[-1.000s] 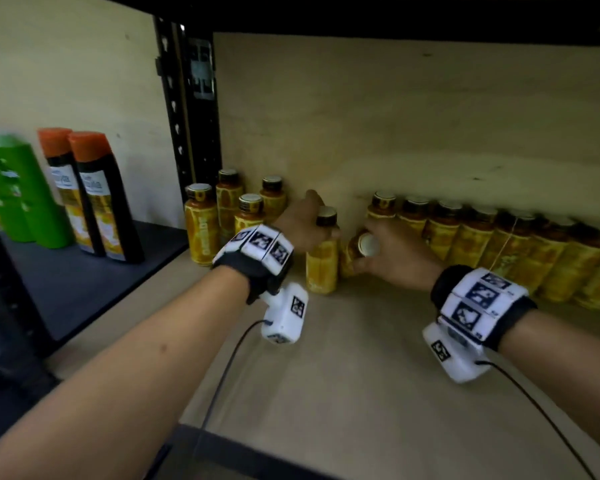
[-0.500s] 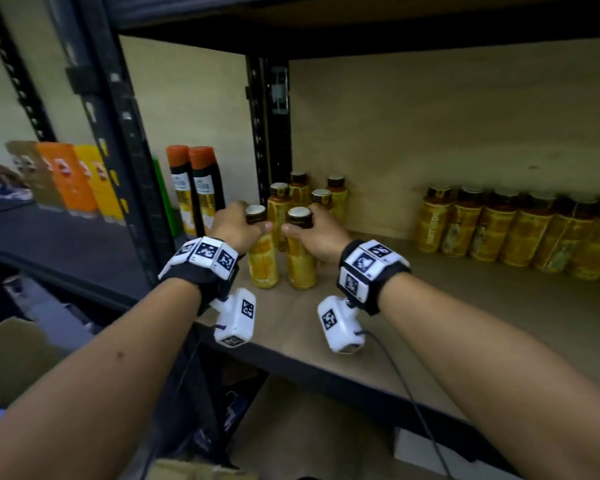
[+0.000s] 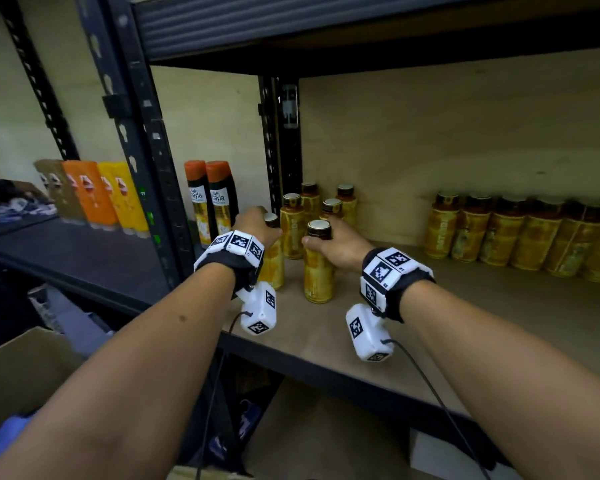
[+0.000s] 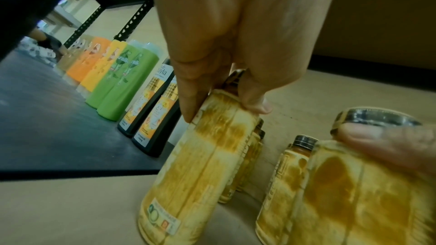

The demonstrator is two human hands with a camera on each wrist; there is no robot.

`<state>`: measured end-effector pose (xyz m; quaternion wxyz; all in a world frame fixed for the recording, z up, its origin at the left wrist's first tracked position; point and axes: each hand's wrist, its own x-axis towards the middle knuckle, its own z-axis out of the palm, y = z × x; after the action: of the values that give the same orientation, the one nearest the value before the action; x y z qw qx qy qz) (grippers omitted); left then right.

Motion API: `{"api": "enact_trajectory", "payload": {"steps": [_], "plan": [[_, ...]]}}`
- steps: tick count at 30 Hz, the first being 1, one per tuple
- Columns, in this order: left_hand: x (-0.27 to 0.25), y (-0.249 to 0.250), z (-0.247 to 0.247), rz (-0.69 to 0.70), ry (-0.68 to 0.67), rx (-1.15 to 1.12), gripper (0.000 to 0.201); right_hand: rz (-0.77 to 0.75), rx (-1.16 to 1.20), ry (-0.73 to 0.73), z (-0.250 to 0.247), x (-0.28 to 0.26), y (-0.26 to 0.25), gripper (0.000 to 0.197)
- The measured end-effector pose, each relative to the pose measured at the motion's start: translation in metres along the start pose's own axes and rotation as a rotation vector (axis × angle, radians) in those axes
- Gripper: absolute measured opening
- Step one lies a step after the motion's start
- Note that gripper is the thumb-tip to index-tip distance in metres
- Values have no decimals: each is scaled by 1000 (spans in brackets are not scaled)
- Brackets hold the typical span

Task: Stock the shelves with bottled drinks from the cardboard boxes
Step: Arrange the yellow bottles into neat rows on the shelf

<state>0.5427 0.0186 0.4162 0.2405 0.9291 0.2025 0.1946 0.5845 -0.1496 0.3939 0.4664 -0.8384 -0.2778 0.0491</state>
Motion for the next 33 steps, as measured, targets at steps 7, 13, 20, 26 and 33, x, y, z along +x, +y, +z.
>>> {"api": "enact_trajectory", "payload": {"steps": [7, 13, 20, 26, 33], "plan": [[1, -9, -6, -4, -9, 7, 59, -7, -44, 16, 3, 3, 3, 58], [2, -19, -14, 31, -39, 28, 52, -51, -65, -4, 4, 6, 7, 52], [7, -29, -17, 36, -103, 12, 50, -90, -72, -14, 4, 4, 12, 51], [4, -27, -13, 13, -77, 5, 46, -41, -116, 68, 15, 9, 7, 54], [3, -25, -12, 17, -62, 21, 43, -30, -43, 37, 14, 6, 9, 52]]}}
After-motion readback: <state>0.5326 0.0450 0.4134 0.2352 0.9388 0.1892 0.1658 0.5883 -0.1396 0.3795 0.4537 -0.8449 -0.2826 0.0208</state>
